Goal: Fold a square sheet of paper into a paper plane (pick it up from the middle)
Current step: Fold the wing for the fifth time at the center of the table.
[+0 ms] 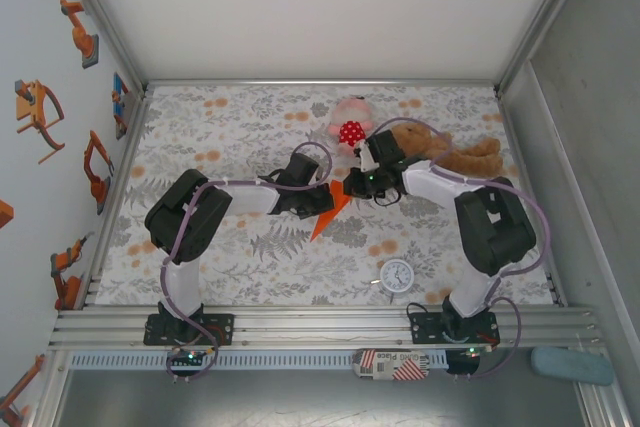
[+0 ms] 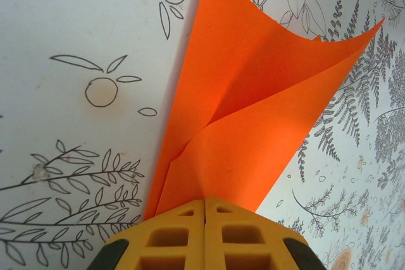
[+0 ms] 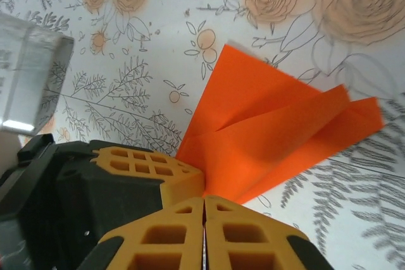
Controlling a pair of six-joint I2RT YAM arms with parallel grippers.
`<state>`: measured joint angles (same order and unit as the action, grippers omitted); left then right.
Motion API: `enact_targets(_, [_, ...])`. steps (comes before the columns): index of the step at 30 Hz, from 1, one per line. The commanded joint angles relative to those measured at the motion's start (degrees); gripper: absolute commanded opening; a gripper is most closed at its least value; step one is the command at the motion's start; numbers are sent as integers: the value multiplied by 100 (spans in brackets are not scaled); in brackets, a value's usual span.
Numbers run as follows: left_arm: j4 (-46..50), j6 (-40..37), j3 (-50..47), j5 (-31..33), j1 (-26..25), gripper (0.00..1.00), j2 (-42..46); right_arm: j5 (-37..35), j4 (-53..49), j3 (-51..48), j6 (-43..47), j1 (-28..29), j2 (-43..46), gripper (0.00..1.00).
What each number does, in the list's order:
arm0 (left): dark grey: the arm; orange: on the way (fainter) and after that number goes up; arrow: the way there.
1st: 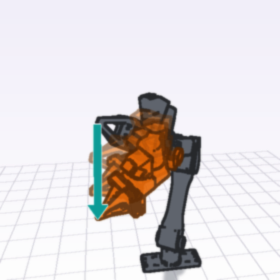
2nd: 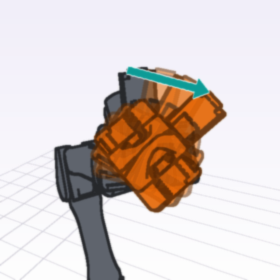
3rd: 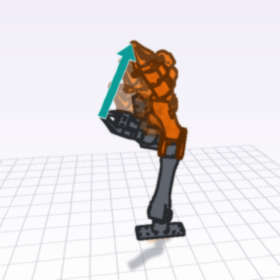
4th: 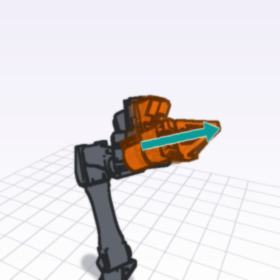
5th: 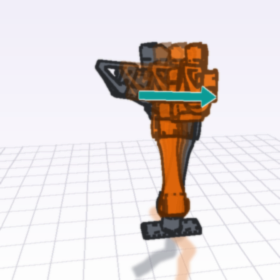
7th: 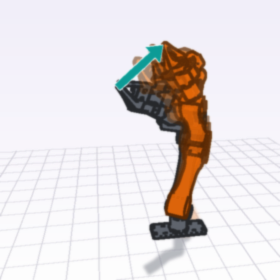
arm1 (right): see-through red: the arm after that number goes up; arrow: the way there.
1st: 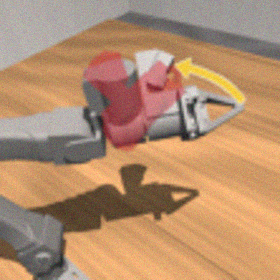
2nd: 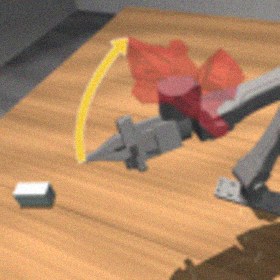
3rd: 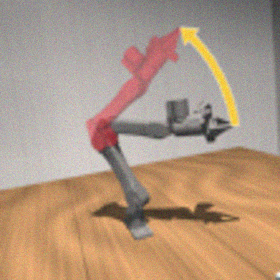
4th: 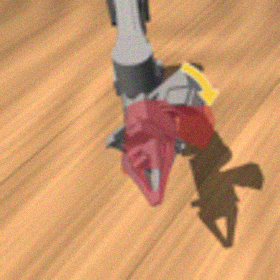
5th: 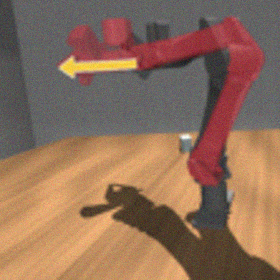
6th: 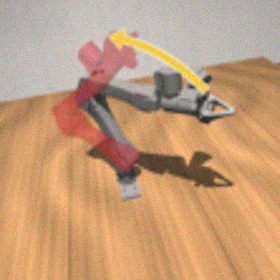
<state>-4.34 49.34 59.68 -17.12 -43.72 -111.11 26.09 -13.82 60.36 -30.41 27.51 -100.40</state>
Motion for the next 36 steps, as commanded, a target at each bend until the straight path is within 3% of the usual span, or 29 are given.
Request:
enact_targets(1, [640,58,-196,269,42,0,-201,493,424,41,-68,18,-228,5])
enact_targets(6, [704,56,-194,286,57,0,-193,615,412,224,-39,22,-550,0])
enact_targets(24, [835,31,-417,294,99,0,-60,193,-20,532,287,-122,-1293,0])
enact_targets(31, [897,14,-522,293,131,0,-64,797,944,-80,364,-507,-1323,0])
enact_targets(36, [925,-34,-545,210,137,0,-121,753,1163,-97,258,-853,-1361,0])
